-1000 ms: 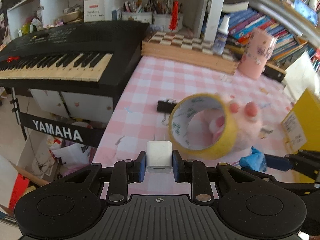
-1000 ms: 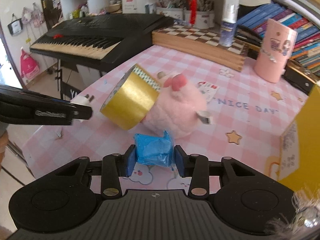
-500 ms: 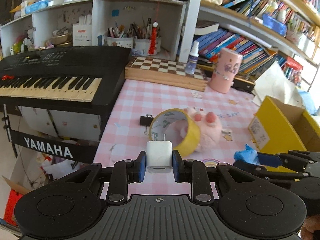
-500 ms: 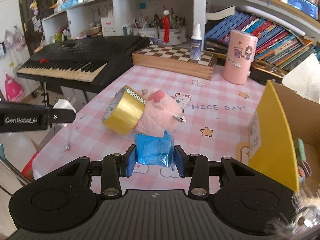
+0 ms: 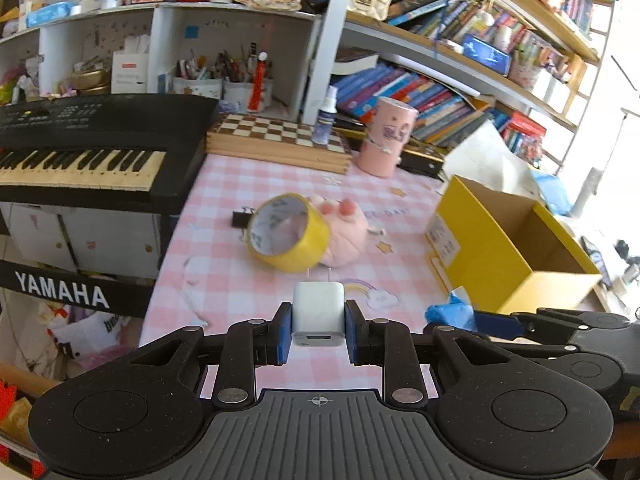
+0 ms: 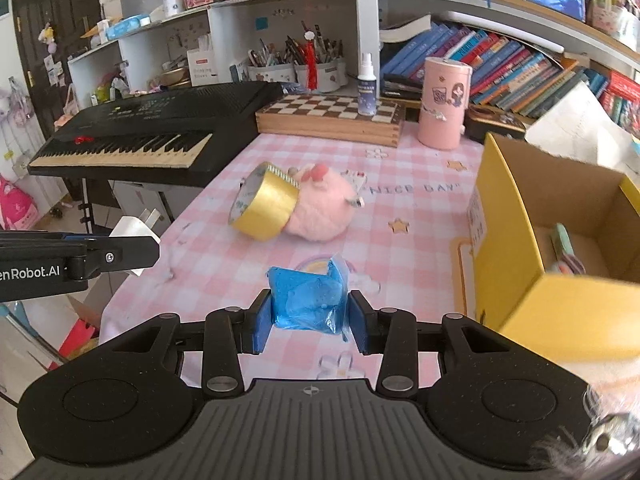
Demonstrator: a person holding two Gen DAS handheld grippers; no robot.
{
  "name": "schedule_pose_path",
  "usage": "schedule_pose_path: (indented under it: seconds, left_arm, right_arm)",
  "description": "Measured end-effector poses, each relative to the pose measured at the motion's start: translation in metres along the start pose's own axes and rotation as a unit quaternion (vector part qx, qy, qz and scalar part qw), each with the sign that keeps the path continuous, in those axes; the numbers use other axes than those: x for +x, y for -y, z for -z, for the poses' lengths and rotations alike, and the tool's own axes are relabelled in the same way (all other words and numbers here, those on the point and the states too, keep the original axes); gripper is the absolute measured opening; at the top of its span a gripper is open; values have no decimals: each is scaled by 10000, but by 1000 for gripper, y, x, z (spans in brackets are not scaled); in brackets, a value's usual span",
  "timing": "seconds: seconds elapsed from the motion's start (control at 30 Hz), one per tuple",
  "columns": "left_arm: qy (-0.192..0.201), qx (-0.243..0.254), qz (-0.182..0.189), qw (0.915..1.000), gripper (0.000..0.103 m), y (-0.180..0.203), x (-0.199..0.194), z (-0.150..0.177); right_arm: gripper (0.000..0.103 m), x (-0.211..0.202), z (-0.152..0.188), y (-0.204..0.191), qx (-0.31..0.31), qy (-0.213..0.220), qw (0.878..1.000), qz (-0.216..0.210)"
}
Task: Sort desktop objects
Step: 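Carry the charger and blue packet over the yellow box with both tools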
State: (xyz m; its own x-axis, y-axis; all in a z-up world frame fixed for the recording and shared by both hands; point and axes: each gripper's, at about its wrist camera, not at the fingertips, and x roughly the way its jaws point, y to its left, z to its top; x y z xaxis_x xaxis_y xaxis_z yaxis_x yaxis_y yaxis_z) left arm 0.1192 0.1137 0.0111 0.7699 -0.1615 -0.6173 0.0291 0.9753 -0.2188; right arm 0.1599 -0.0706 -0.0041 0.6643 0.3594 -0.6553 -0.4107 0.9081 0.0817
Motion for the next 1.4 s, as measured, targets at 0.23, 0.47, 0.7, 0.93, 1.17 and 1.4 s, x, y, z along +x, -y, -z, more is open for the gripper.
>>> schedule_pose_path:
  seconds: [0.23,0.47,0.7,0.93,1.17,1.4]
  left_arm:
    - [2,95,173,9998,25,4,-23,18]
    - [-18,200,285,9994,25,7,-44,36]
    - [-207,363,457,9981,25,17,-50,54]
    - [-466,628,781,9939,25,34,-47,65]
    - [-565,932,1044,9885,25,55,-41,68]
    - [-655,1180,1243,9830,25,76,-30,66]
  right_arm:
    - [37,-27,23,-14,101,43,9998,167]
    - [37,-53,46,-23,219,106,9992,318]
    - [37,-71,76,-26,466,-71,9972,587]
    - [37,-89,104,-15,882,-233,9915,928]
    - [37,-102,118,0,1259,-228,9845,1201]
    - [37,-111,123,18,1529,-186,9782,1391]
